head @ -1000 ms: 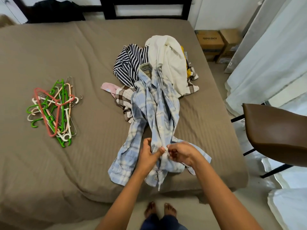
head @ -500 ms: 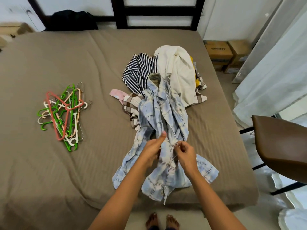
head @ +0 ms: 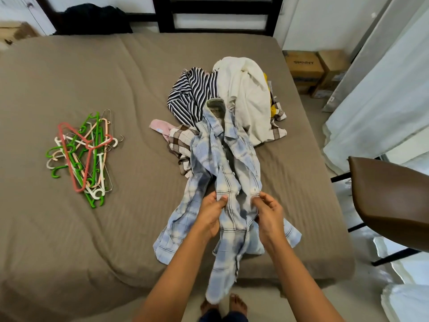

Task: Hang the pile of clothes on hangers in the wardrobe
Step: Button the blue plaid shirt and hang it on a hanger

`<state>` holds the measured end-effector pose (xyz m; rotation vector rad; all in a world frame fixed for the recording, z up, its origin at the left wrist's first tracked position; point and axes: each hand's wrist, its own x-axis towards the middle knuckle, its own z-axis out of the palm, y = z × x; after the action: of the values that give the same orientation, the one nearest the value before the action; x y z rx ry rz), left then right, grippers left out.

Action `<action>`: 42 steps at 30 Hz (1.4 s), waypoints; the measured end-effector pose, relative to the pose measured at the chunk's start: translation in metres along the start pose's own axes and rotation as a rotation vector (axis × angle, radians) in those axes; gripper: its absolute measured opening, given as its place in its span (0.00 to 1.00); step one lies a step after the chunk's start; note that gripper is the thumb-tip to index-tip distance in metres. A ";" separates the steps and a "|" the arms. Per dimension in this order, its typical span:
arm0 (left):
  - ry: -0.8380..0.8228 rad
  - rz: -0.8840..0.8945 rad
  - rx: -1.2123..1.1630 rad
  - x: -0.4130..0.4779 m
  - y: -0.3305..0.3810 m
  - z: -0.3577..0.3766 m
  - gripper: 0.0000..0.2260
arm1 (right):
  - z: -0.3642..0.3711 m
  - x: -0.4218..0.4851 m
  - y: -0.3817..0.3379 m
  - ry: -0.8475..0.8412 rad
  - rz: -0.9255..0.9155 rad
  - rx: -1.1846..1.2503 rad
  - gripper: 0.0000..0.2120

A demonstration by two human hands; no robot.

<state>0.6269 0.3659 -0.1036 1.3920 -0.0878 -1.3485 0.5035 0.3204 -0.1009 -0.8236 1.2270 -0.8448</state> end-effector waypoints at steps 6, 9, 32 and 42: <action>0.066 -0.136 -0.119 -0.010 0.000 0.005 0.10 | -0.002 0.000 -0.002 -0.017 0.014 -0.015 0.04; 0.110 -0.133 -0.024 -0.015 0.001 0.006 0.09 | -0.002 -0.004 -0.003 -0.042 -0.044 -0.072 0.02; 0.093 0.016 0.279 -0.016 -0.013 -0.004 0.19 | -0.010 -0.008 0.005 -0.171 -0.166 -0.392 0.04; 0.236 0.219 0.638 -0.017 -0.014 0.000 0.18 | -0.013 -0.013 0.010 -0.182 -0.236 -0.418 0.04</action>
<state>0.6123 0.3826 -0.1030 1.9969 -0.5344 -0.9985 0.4905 0.3355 -0.1061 -1.3747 1.1735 -0.6887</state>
